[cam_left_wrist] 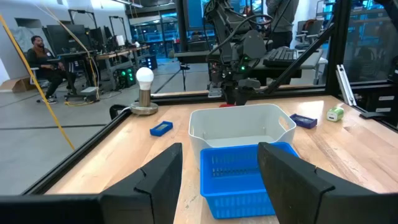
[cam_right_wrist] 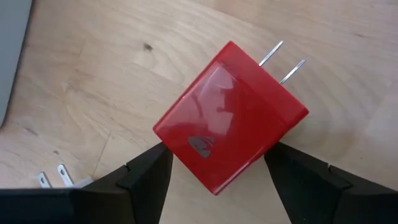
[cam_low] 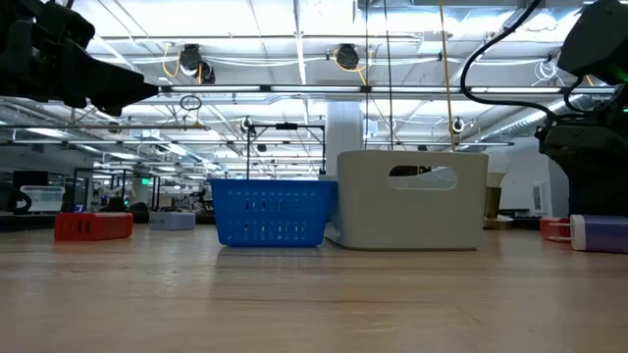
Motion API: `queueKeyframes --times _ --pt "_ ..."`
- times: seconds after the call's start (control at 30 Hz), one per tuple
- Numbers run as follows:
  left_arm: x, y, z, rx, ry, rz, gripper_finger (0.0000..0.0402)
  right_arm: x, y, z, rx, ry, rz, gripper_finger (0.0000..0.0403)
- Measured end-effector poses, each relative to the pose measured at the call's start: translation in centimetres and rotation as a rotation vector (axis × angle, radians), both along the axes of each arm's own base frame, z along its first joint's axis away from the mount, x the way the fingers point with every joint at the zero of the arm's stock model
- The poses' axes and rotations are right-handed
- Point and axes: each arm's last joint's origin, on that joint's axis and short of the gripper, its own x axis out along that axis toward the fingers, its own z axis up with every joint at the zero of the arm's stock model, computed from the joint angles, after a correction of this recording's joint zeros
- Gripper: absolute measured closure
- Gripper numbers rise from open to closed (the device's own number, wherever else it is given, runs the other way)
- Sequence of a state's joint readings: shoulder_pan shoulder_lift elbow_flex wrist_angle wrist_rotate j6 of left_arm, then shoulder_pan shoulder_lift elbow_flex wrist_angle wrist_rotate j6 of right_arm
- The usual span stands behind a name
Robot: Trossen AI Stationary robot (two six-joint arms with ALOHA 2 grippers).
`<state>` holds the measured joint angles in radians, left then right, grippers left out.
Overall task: Pick & Place Office items
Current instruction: Put the right red charger adapter into the gray bin
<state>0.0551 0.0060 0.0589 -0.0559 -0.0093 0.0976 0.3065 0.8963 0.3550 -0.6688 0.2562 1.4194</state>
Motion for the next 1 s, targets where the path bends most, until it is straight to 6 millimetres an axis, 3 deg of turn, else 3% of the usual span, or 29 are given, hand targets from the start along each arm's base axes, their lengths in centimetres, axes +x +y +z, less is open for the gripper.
queueKeyframes --times 0.2,0.47,0.73,1.0 --pt "0.0 0.0 0.0 0.001 0.000 0.000 0.0190 0.0 -0.5 0.5 -0.055 -0.073 0.001 0.0149" --pt "0.0 0.0 0.0 0.001 0.000 0.000 0.0190 0.4 -1.1 1.4 -0.276 -0.210 -0.029 0.0149" --pt "0.0 0.0 0.0 0.000 0.000 0.000 0.0190 2.0 -1.4 2.7 -0.602 -0.288 0.137 0.0149" --pt "0.0 0.0 0.0 0.001 0.000 0.000 0.0190 3.7 -4.0 1.7 -0.403 -0.233 0.176 0.0149"
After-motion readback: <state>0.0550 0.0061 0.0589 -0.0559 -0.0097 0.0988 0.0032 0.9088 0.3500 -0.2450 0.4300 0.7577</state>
